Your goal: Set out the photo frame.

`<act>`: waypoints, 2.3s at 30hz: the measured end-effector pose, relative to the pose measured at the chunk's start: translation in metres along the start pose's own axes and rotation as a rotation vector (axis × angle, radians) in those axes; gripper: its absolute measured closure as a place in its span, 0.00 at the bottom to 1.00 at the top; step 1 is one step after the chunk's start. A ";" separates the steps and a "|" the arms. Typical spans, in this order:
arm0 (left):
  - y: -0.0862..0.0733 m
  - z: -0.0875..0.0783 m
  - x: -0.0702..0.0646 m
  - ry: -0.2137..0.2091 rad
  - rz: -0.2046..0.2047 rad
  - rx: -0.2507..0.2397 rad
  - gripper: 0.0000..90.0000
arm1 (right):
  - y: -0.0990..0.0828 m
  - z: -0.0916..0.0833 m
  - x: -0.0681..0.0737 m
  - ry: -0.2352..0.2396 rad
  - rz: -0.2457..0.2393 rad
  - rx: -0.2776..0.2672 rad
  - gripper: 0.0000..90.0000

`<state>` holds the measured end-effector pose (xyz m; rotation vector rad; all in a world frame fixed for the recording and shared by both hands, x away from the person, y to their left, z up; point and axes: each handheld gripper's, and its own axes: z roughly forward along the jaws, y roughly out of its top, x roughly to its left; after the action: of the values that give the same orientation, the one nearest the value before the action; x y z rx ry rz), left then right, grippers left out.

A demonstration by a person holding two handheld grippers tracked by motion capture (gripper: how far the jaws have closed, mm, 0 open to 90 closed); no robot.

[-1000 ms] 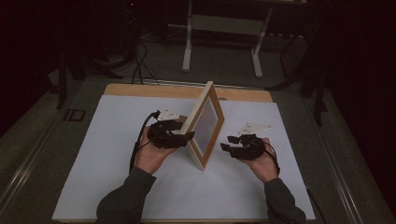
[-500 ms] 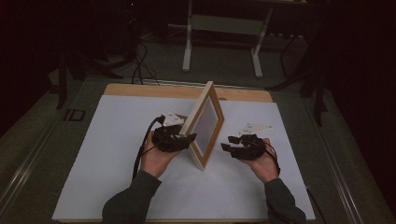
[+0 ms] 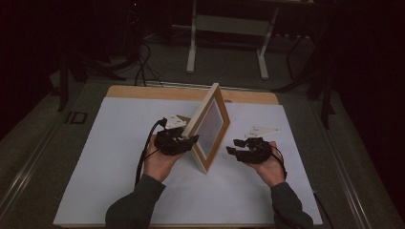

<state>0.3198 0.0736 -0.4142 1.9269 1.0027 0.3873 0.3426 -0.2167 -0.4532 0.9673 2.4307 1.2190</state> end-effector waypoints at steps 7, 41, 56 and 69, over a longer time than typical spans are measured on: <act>-0.001 -0.002 0.007 0.000 -0.013 -0.004 0.71 | 0.000 0.000 -0.001 0.000 -0.004 -0.001 0.60; -0.004 -0.011 0.047 -0.181 -0.078 -0.014 0.77 | 0.001 -0.003 -0.003 -0.008 -0.009 -0.009 0.60; -0.007 -0.011 0.064 -0.325 -0.066 -0.008 0.78 | 0.005 -0.005 -0.005 -0.017 -0.002 -0.027 0.60; -0.007 -0.013 0.072 -0.405 -0.029 0.016 0.79 | 0.016 -0.005 -0.016 -0.064 0.008 -0.042 0.59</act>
<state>0.3538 0.1385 -0.4215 1.9018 0.7653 -0.0308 0.3592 -0.2231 -0.4387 0.9897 2.3452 1.2176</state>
